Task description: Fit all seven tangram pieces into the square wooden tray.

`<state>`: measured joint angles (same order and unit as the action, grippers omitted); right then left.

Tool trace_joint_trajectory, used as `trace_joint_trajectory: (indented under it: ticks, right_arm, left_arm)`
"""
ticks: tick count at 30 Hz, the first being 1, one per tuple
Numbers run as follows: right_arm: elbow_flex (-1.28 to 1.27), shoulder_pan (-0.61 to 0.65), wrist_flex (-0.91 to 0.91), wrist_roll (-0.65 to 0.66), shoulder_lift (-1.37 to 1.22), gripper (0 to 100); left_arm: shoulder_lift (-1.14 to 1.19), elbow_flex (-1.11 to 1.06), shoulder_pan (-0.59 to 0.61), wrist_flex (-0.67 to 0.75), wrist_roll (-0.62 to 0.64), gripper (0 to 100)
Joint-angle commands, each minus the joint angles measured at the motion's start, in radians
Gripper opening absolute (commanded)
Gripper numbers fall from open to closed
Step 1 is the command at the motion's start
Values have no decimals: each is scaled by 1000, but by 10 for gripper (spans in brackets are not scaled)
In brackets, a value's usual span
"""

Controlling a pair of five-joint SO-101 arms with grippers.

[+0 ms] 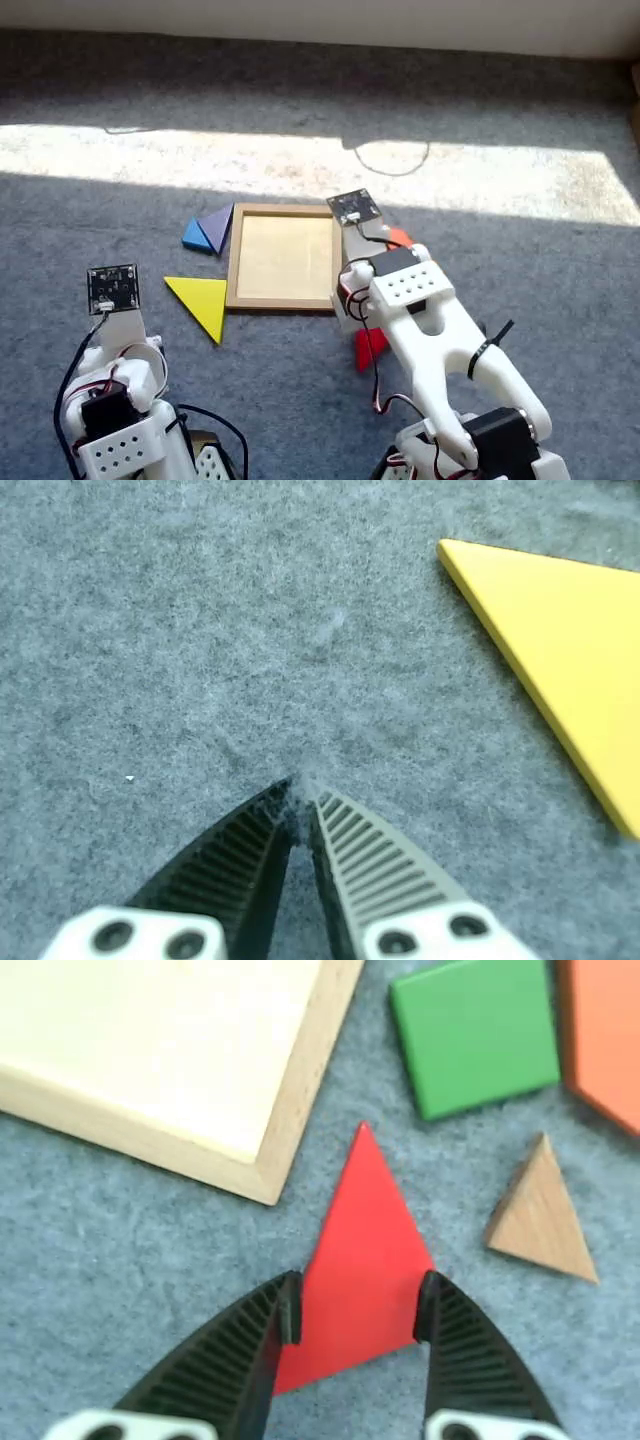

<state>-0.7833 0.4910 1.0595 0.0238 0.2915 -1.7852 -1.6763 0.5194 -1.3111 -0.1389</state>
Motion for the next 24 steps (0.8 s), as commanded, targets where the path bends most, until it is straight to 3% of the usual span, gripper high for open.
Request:
trace_joint_trajectory:
  ticks: [1, 5, 10, 20, 24]
  right_arm:
    - [-1, -12, 5, 5, 48, 178]
    - [-4, -12, 7, -8, 47, 198]
    - [-42, -4, 4, -69, -19, 308]
    - [59, 5, 5, -66, -277, 307]
    - [68, 5, 5, -64, -277, 235]
  left_arm:
    - [-31, -21, 10, -8, 2, 6]
    - [-31, -21, 10, -8, 2, 6]
    - [-31, -21, 10, -8, 2, 6]
    - [-31, -21, 10, -8, 2, 6]
    - [-31, -21, 10, -8, 2, 6]
